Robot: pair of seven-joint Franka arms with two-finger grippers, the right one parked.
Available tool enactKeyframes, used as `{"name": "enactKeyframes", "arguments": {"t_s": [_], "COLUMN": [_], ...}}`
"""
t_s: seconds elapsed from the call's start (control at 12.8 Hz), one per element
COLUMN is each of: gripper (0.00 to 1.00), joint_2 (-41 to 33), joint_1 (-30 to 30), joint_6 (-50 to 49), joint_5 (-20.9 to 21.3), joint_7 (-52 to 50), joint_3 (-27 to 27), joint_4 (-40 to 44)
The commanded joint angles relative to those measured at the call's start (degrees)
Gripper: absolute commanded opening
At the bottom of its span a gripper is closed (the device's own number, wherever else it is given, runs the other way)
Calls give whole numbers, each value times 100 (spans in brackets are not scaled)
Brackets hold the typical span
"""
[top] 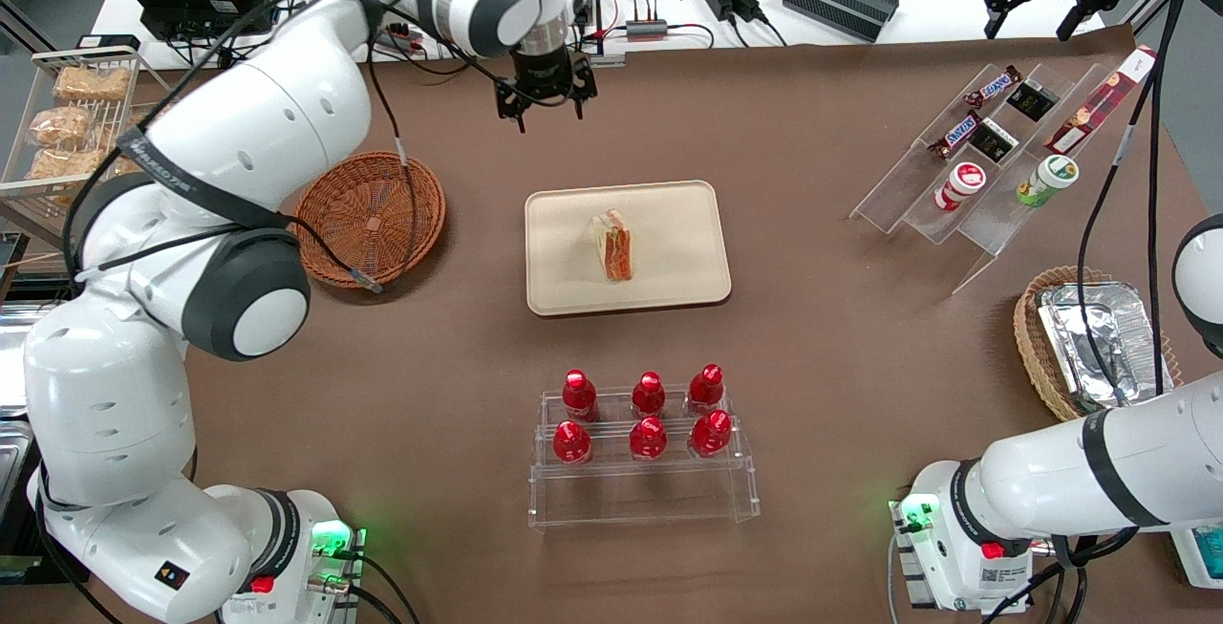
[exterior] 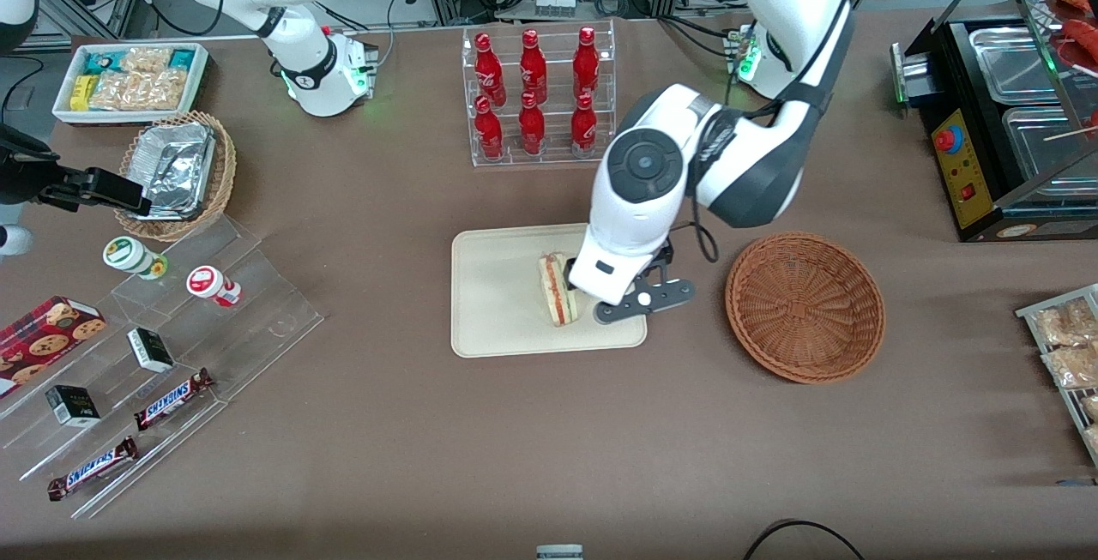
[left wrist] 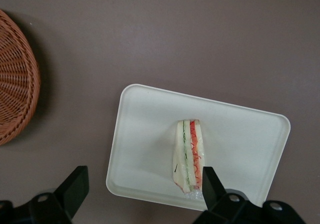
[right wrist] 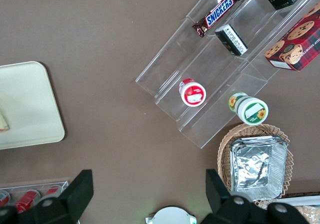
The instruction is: Place sandwich from basket to tray
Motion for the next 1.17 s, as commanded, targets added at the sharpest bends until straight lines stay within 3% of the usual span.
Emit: {"name": "enactKeyframes", "arguments": {"t_s": [0.0,0.78,1.09], "gripper": [100,100,100], "joint_2": [-329,-1102,-1996], "joint_1": [149,1554,2756], "joint_6": [-81,-1134,-1285], "joint_5": [-67,-278,-349], "joint_7": [370,2390,3174], "joint_3": [-24,-32,-698], "joint_4": [-300,-643,-1606]}}
